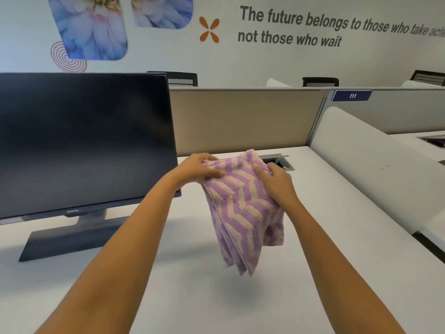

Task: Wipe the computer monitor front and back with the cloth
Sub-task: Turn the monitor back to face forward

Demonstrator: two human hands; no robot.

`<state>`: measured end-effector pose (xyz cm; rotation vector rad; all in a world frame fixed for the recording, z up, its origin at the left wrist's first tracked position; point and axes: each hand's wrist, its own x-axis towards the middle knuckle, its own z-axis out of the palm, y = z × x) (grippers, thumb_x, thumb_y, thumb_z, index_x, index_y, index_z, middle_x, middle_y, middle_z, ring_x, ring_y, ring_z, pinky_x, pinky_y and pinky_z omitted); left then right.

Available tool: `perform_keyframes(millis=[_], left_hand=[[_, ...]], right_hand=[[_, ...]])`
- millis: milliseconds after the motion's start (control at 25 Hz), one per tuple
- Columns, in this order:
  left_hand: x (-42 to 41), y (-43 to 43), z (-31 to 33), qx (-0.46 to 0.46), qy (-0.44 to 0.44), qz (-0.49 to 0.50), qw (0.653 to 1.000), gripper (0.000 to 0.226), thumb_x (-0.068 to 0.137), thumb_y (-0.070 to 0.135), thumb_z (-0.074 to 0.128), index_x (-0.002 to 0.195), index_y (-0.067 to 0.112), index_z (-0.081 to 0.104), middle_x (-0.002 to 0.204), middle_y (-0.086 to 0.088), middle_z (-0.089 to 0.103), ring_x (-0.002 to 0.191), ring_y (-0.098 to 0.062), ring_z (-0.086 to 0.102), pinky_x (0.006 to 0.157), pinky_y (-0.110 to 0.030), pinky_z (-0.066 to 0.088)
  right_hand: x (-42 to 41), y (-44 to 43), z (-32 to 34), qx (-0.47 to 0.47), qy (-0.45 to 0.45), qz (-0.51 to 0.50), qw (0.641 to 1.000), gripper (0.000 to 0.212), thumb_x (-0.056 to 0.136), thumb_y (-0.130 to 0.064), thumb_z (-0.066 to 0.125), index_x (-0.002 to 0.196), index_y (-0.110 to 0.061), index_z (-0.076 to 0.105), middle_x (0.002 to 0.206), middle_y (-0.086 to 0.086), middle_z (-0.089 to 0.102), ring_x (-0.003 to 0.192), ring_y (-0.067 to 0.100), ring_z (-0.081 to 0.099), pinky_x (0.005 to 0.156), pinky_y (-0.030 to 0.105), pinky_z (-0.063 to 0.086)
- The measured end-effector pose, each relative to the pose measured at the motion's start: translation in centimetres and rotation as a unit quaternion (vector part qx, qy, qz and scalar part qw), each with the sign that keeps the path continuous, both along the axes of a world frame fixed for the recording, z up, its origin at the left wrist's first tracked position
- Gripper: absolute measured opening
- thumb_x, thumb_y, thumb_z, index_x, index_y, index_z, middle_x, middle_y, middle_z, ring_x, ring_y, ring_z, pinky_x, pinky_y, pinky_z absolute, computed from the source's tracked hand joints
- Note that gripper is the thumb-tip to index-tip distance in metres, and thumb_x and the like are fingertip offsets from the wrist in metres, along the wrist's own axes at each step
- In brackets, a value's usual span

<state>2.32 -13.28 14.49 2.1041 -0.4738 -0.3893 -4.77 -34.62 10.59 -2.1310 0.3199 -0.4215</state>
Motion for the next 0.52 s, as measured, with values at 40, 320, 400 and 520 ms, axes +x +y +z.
perform_keyframes(millis=[40, 320, 400, 520], left_hand=[[0.8, -0.8, -0.9, 0.011, -0.06, 0.062, 0.996, 0.045, 0.081, 0.033, 0.071, 0.122, 0.022, 0.055, 0.112, 0.006, 0.06, 0.104, -0.016, 0.058, 0.085, -0.028, 0.05], [-0.7, -7.6, -13.8, 0.138, -0.114, 0.143, 0.973, 0.038, 0.098, 0.04, 0.038, 0.132, 0.025, 0.046, 0.139, 0.0, 0.048, 0.125, -0.02, 0.047, 0.11, -0.035, 0.033], [-1.5, -8.9, -17.1, 0.207, -0.125, 0.104, 0.965, 0.04, 0.1, 0.036, 0.028, 0.134, 0.02, 0.042, 0.143, -0.003, 0.043, 0.13, -0.022, 0.04, 0.114, -0.037, 0.026], [-1.9, -9.8, -20.4, 0.264, -0.109, 0.08, 0.955, 0.052, 0.1, 0.039, 0.014, 0.147, 0.014, 0.019, 0.157, -0.011, 0.012, 0.144, -0.03, 0.012, 0.119, -0.04, 0.008]], right_hand=[[0.9, -0.2, -0.4, 0.014, 0.001, -0.027, 1.0, 0.038, 0.096, -0.048, 0.045, 0.106, -0.013, 0.057, 0.098, 0.0, 0.062, 0.085, 0.015, 0.058, 0.07, 0.024, 0.043], [3.4, 0.4, -11.9, -0.244, 0.124, -0.011, 0.962, 0.057, 0.098, -0.049, 0.033, 0.148, -0.023, 0.025, 0.157, -0.001, 0.024, 0.143, 0.02, 0.026, 0.117, 0.036, 0.017], [3.9, 1.0, -13.6, -0.307, 0.139, 0.051, 0.94, 0.058, 0.1, -0.045, 0.031, 0.151, -0.022, 0.018, 0.159, -0.001, 0.016, 0.146, 0.02, 0.017, 0.119, 0.035, 0.011], [4.1, 0.9, -16.2, -0.391, 0.182, 0.123, 0.894, 0.06, 0.101, -0.045, 0.025, 0.152, -0.019, 0.009, 0.16, 0.002, 0.008, 0.148, 0.023, 0.009, 0.119, 0.037, 0.008]])
